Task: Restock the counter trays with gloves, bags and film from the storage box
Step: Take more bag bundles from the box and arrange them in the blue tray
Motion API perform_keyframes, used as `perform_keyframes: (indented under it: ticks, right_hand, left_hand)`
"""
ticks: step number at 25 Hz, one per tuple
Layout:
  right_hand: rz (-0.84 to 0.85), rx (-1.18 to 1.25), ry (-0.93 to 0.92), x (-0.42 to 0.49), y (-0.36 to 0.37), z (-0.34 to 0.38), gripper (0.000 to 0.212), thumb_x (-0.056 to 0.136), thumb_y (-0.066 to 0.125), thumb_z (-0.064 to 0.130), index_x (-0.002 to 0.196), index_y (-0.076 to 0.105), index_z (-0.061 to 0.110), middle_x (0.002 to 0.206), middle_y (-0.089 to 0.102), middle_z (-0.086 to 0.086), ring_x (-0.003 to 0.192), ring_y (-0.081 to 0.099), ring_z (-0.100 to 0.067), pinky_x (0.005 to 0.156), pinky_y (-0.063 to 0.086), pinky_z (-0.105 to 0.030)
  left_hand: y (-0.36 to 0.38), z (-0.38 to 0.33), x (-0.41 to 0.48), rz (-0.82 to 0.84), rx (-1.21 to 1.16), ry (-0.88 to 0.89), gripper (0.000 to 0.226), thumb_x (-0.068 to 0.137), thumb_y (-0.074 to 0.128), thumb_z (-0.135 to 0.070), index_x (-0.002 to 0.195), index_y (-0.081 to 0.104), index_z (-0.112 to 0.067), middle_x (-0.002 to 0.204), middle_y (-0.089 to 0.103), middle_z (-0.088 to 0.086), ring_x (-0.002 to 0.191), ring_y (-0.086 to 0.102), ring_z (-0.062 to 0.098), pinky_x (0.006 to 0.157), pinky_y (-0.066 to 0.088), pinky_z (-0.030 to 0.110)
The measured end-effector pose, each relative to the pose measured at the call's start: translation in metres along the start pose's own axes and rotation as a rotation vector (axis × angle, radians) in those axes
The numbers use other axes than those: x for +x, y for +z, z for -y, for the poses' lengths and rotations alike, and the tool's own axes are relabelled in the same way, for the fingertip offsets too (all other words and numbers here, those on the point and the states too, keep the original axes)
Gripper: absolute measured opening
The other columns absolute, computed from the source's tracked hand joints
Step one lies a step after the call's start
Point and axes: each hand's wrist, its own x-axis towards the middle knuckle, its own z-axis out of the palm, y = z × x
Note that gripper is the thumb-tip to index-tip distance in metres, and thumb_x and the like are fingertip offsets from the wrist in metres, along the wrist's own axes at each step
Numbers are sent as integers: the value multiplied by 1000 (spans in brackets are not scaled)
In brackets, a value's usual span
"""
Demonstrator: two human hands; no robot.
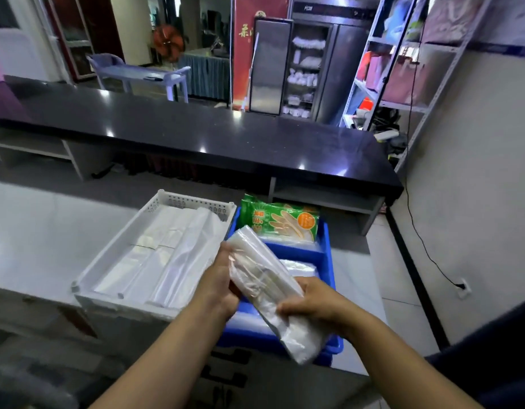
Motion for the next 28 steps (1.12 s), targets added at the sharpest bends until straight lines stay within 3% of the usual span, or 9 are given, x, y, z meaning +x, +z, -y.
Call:
perform_keyframes:
  ticks: [2,4,8,11,13,18,22,25,28]
  right_hand:
    - [-30,4,31,12,-19,-1,20,68,75,17,86,68,22,83,72,4,73,68,-7,66,55,-20]
    - [-72,1,82,21,-38,-4,22,68,76,18,88,68,23,86,73,2,77,69,-10,64,54,-19]
    - [-320,-52,181,38,-68,-19,19,66,75,10,80,68,19,82,72,-5,74,67,-19,66,54,-29]
    - [-407,-64,221,41,-81,-31,17,66,75,8,76,67,19,77,72,-3,72,68,-20,69,55,-34]
    - [-435,-88,252,43,-87,-37,18,67,76,10,76,67,21,78,72,-2,74,69,-20,71,57,-36]
    - [-515,-128,269,49,-105,-50,18,67,77,10,74,66,23,77,72,-4,73,70,-22,73,58,-40]
    - [-507,-135,224,58,-119,-51,21,68,78,9,74,66,25,75,72,-1,72,69,-21,71,59,-39]
    - [-467,-182,171,73,-130,-42,23,69,77,12,73,64,30,74,70,3,70,68,-14,64,56,-32]
    - [-397,-229,111,91,-133,-27,20,72,75,20,76,61,33,76,68,7,72,66,-9,61,51,-24]
  left_hand:
    - [3,-10,28,34,75,39,35,89,52,-45,89,66,-13,72,76,6,65,72,18,55,55,30]
    - [2,-19,55,49,254,142,30,94,45,-35,86,65,-15,77,74,5,66,71,14,62,53,28]
    - [-2,-16,112,178,1160,396,11,87,55,-23,90,65,-23,94,69,1,90,64,21,79,47,31]
    - [9,-6,139,332,1893,588,29,86,51,-23,113,62,-22,116,64,1,106,59,24,85,47,35]
    - [16,1,149,403,2177,681,31,85,50,-14,114,58,-17,117,60,7,106,55,29,82,46,41]
    - [18,17,165,418,2284,592,42,76,60,-9,117,49,-13,120,54,9,109,50,30,87,43,41]
    - [23,14,165,444,2264,453,38,73,65,-25,109,53,-15,115,53,8,107,48,28,85,40,37]
    - [25,12,163,426,2111,298,39,81,58,-45,108,57,-17,116,51,9,110,46,28,85,40,38]
    - [27,11,158,351,2072,299,31,88,49,-38,108,54,-14,119,55,11,109,53,31,84,42,35]
